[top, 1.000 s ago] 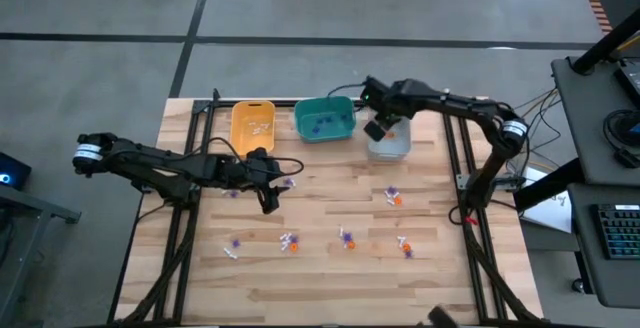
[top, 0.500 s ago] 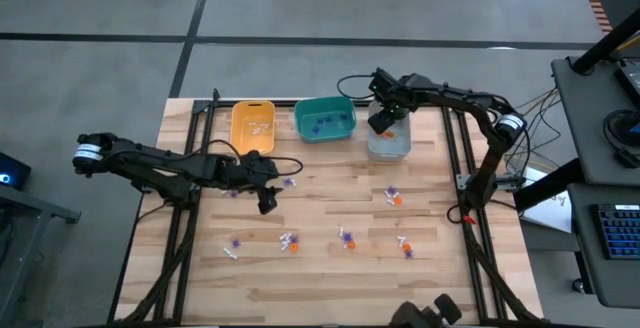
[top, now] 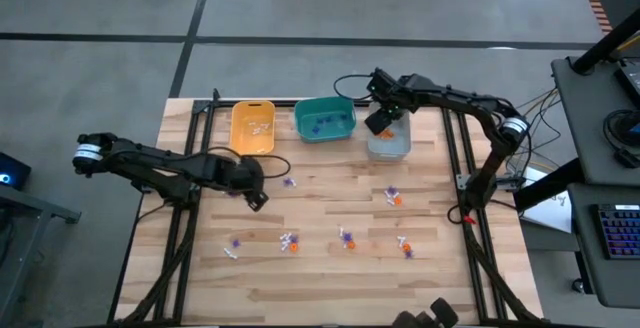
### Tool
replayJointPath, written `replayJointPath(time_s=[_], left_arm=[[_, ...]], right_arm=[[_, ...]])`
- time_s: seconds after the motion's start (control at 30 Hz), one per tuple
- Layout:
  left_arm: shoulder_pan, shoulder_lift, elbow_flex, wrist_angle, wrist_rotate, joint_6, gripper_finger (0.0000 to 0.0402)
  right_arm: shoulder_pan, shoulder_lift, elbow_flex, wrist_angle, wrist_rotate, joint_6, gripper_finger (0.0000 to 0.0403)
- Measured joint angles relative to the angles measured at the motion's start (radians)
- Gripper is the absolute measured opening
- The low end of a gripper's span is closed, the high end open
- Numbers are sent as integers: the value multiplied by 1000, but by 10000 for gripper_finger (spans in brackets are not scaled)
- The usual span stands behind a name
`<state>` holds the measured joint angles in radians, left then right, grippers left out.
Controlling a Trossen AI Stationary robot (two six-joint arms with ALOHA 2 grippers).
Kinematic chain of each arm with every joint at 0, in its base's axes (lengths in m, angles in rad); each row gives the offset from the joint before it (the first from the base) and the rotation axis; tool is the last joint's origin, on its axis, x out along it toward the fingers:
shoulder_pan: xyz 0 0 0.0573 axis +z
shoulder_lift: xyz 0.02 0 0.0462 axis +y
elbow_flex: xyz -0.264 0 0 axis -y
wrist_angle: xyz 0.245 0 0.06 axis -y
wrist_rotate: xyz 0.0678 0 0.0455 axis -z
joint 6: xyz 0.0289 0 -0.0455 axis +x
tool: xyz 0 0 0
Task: Sort Halloween decoration
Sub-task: Put the violet spider toy into the green bin
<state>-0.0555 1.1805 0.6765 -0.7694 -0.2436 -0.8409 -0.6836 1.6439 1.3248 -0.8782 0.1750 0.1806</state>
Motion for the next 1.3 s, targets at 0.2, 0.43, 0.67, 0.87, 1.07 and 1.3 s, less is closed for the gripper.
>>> replayJointPath(time_s=[0.2, 0.43, 0.67, 0.87, 1.07, 1.3], left_arm=[[0, 0, 0, -149, 8, -189, 192], [-3, 1, -8, -218, 26, -285, 192], [-3, 72, -39, -210, 26, -329, 192], [-7, 181, -42, -207, 26, -348, 192], [-7, 271, -34, -199, 44, -349, 192], [-8, 310, -31, -195, 43, -348, 184]], right_arm=[[42, -20, 22, 2, 0, 0, 123], [78, -63, 28, 2, 1, -9, 118], [77, -118, 28, 4, 11, -5, 115], [78, -143, 28, 24, 11, -5, 109], [77, -143, 28, 29, 10, -5, 108], [77, -141, 28, 31, 10, -5, 105]])
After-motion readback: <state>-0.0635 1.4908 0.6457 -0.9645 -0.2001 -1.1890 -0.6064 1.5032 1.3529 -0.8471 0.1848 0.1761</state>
